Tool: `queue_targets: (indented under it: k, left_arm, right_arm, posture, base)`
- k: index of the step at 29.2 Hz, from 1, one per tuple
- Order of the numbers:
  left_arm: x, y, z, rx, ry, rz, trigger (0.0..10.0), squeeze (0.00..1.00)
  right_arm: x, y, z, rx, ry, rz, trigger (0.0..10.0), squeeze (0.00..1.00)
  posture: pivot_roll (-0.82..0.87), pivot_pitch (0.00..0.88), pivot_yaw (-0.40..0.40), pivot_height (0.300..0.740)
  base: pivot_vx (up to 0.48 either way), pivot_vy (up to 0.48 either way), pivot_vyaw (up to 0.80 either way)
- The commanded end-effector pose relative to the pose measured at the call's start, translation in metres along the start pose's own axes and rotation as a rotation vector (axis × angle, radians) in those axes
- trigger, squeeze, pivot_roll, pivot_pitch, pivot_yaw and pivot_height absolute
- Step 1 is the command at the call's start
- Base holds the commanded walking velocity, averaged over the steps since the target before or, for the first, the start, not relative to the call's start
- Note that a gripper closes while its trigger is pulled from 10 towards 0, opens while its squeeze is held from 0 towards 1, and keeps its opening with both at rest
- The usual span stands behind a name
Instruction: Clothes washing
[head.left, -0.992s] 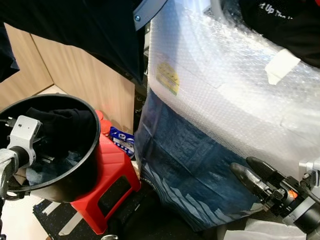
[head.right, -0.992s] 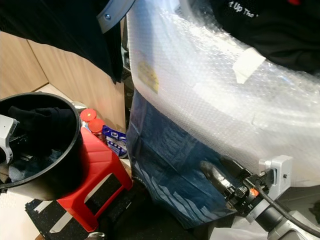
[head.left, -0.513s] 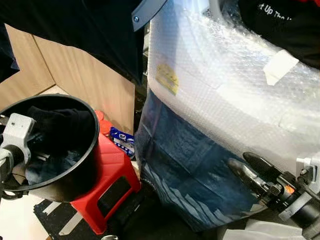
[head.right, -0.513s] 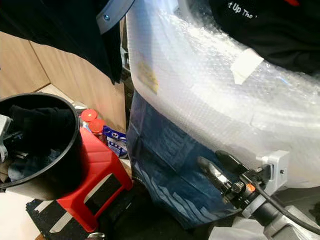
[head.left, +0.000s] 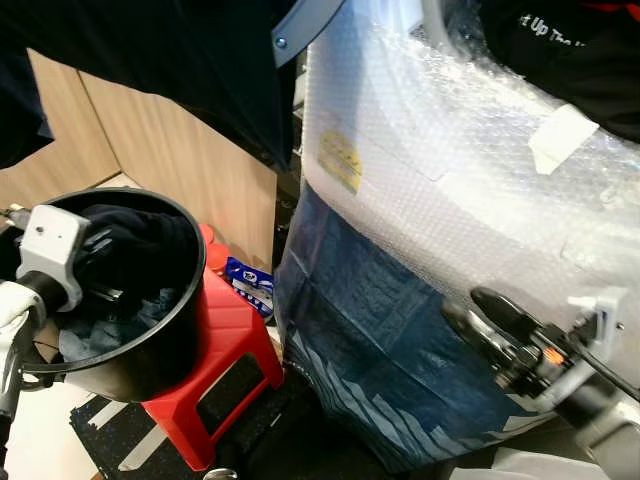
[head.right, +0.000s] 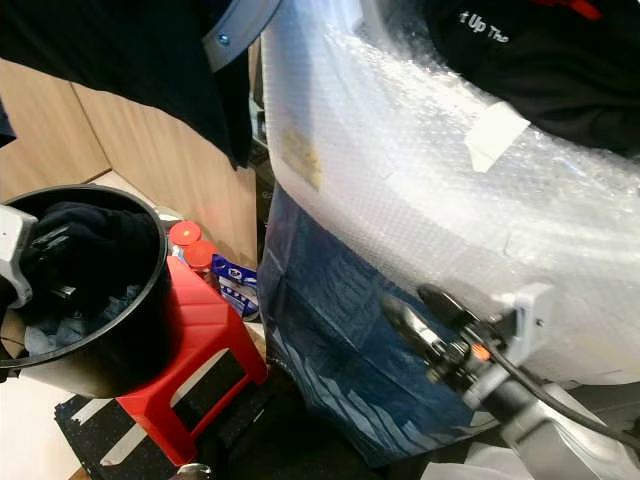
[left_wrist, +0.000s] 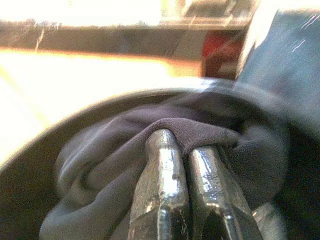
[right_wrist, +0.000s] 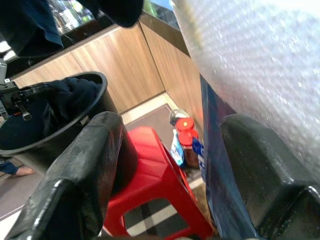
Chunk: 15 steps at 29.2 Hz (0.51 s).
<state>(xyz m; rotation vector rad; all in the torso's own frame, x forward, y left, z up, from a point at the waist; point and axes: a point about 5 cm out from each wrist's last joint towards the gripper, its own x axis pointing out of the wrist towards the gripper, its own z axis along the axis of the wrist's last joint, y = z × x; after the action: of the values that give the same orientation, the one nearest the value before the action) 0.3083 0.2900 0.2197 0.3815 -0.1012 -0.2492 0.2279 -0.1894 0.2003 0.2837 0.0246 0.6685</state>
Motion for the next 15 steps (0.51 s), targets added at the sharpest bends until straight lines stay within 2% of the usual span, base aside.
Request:
queue_targets:
  k: [1,5,11,12,13,15]
  left_arm:
    - [0.000,-0.017,0.020,0.039,-0.110,-0.074,10.0,0.00]
    - [-0.015,-0.042,0.052,0.033,-0.283,-0.119,10.0,0.00]
    - [-0.019,-0.053,0.071,0.055,-0.364,-0.122,10.0,0.00]
    - [-0.020,-0.057,0.083,0.052,-0.398,-0.129,10.0,0.00]
    - [-0.020,-0.057,0.083,0.052,-0.398,-0.129,10.0,0.00]
    - [-0.021,-0.064,0.104,0.059,-0.468,-0.138,10.0,0.00]
  right_arm:
    - [0.000,-0.005,-0.005,0.004,0.013,-0.017,10.0,0.00]
    - [0.010,-0.012,-0.011,0.008,0.003,-0.005,10.0,0.00]
    - [0.021,-0.015,-0.016,0.012,-0.002,0.021,10.0,0.00]
    - [0.026,-0.018,-0.015,0.010,-0.015,0.031,10.0,0.00]
    - [0.026,-0.018,-0.015,0.010,-0.015,0.031,10.0,0.00]
    - [0.036,-0.023,-0.015,0.008,-0.038,0.045,10.0,0.00]
  posture:
    - [-0.05,0.198,-0.128,0.740]
    - [-0.03,0.173,-0.129,0.740]
    - [0.00,0.125,-0.127,0.740]
    - [0.01,0.121,-0.126,0.740]
    - [0.01,0.121,-0.126,0.740]
    - [0.03,0.075,-0.131,0.740]
  base:
    - [0.000,0.000,0.00]
    - [0.000,0.000,0.00]
    - [0.000,0.000,0.00]
    - [0.000,0.000,0.00]
    - [0.000,0.000,0.00]
    - [0.000,0.000,0.00]
